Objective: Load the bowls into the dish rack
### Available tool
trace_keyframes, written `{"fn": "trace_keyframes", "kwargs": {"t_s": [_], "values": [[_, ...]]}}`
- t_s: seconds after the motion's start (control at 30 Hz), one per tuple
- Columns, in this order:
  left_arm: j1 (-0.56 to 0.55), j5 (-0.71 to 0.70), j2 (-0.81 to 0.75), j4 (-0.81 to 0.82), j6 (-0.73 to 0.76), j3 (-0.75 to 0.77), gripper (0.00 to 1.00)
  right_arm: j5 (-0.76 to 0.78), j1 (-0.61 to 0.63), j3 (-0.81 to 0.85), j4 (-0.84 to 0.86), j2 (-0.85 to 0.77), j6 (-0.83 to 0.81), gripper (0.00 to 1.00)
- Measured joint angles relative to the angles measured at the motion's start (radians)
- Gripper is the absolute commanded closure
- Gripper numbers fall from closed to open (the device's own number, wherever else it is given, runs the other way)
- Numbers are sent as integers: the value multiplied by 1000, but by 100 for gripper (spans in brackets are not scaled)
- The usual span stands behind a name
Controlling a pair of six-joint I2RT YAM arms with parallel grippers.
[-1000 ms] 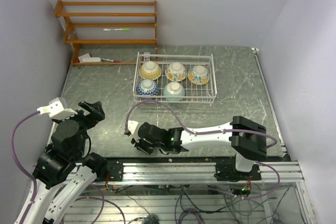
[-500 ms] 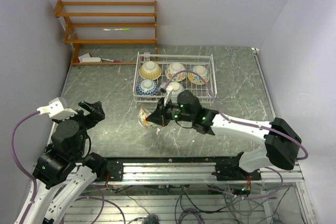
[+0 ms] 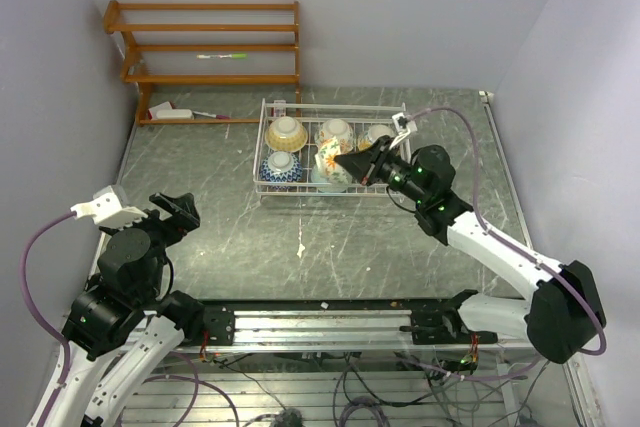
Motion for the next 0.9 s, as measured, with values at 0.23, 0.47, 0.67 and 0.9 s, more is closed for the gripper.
{"fn": "trace_keyframes", "kwargs": {"t_s": [0.23,0.47,0.67,0.9], "values": [[0,6,0,0,0,0,5,-6,-180,-89,132,66,124,100],[0,9,0,0,0,0,5,-41,-293,-158,321,208,247,100],[0,9,0,1,0,0,5,-61,-315,-166,426,270,292,100],[0,9,0,1,0,0,5,-93,-357,-167,549,406,357,100]]}}
